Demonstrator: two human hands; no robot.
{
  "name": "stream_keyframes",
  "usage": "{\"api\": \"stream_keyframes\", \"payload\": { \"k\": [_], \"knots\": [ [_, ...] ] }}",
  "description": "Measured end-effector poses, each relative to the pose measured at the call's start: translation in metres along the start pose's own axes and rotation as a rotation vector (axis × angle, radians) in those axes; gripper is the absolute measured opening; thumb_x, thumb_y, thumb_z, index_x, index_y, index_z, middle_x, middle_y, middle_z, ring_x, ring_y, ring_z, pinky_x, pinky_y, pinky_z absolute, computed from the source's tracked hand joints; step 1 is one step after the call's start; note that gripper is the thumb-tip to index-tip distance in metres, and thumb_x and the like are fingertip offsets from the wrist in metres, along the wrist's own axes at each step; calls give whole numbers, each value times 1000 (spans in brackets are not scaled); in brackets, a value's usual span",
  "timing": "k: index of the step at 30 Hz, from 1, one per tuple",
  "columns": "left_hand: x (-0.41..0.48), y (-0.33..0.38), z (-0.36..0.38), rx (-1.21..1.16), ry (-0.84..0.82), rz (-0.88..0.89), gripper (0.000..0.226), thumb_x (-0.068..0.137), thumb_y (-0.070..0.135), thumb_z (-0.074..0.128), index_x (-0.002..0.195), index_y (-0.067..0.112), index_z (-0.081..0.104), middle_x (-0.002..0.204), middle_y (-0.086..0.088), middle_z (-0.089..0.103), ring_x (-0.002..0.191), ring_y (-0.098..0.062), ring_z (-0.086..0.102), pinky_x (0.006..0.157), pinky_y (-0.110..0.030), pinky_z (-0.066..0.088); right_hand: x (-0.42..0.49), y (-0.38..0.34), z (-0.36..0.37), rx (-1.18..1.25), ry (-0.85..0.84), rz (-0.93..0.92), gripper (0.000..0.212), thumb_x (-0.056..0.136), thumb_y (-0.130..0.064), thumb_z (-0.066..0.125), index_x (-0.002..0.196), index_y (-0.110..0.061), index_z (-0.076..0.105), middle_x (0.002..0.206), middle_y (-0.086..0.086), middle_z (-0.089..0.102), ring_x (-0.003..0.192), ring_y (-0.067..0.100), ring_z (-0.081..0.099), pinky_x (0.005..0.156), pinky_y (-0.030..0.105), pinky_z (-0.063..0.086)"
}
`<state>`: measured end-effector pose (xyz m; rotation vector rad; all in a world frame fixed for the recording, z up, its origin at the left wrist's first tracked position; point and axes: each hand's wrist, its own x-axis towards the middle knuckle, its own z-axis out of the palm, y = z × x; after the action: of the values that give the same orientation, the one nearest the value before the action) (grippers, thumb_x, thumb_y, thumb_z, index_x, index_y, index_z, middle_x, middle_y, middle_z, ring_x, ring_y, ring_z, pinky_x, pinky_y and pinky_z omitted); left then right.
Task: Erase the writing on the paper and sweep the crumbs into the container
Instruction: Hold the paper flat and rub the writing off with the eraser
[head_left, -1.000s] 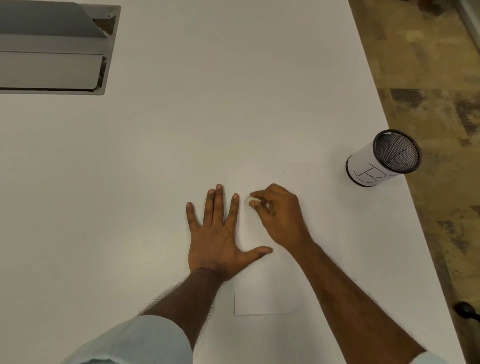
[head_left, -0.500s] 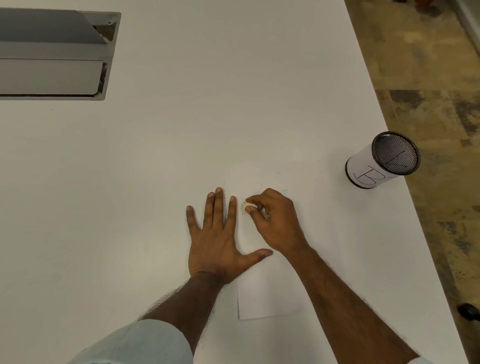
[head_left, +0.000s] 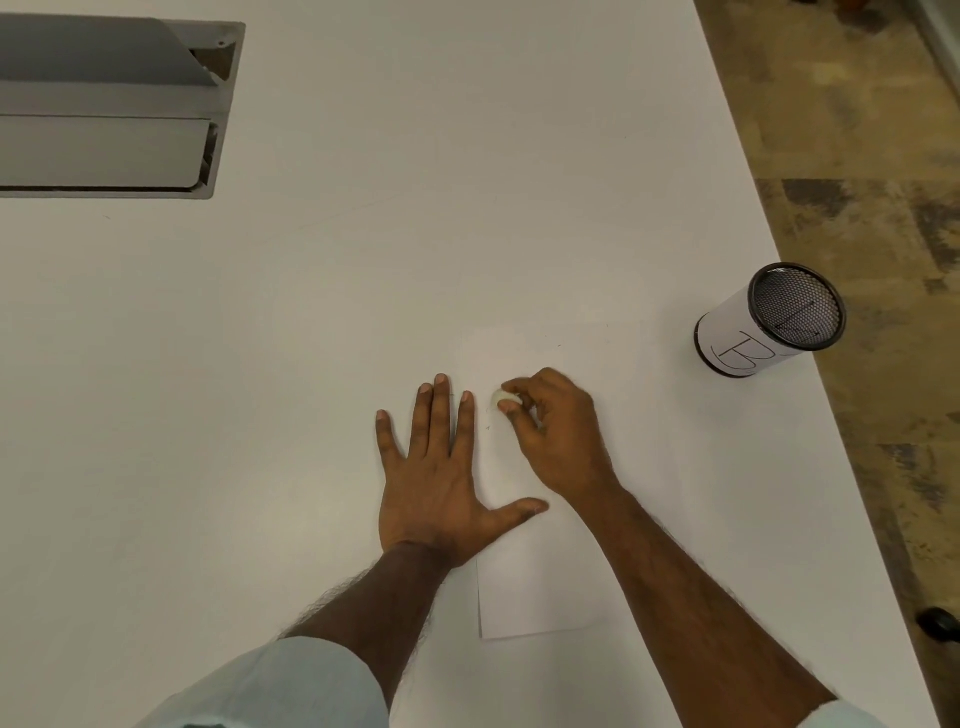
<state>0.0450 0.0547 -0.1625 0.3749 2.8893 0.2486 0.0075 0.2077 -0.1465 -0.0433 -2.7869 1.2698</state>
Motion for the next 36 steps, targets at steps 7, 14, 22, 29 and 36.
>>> {"api": "stream_keyframes", "payload": {
  "k": [7, 14, 22, 29, 36],
  "knots": [
    [1, 1, 1, 5, 3, -4, 127, 67, 103, 15, 159, 16, 15, 168, -12, 2, 155, -30, -4, 119, -69, 3, -10, -3, 1, 10, -69, -13, 16, 88, -18, 69, 103, -12, 72, 94, 1, 69, 80, 5, 58, 75, 11, 47],
    [1, 0, 1, -6, 5, -2, 126, 68, 103, 14, 159, 16, 17, 168, -12, 4, 155, -30, -1, 118, -69, 5, -10, -8, 6, -17, 16, 61, 18, 90, -18, 67, 104, -8, 71, 95, 3, 69, 83, 6, 56, 77, 12, 44],
    [0, 0, 0, -19, 15, -3, 126, 68, 103, 19, 159, 18, 11, 168, -11, 0, 155, -29, -2, 118, -70, 5, 10, -5, -4, -59, 56, 13, 15, 90, -16, 67, 102, -8, 72, 92, 6, 69, 83, 14, 61, 79, 29, 54],
    [0, 0, -1, -6, 6, -4, 125, 68, 103, 16, 159, 17, 12, 168, -12, -2, 155, -28, -4, 118, -69, 3, -4, -5, -7, -22, -175, -17, 18, 89, -19, 68, 105, -13, 73, 93, 0, 68, 81, 7, 59, 77, 19, 49],
    [0, 0, -1, -10, 4, 1, 125, 68, 103, 16, 160, 17, 11, 168, -12, -2, 155, -28, -5, 118, -69, 1, -2, -5, -6, -13, -120, 4, 18, 88, -17, 69, 104, -11, 73, 94, 1, 69, 81, 6, 58, 77, 17, 49]
  ]
}}
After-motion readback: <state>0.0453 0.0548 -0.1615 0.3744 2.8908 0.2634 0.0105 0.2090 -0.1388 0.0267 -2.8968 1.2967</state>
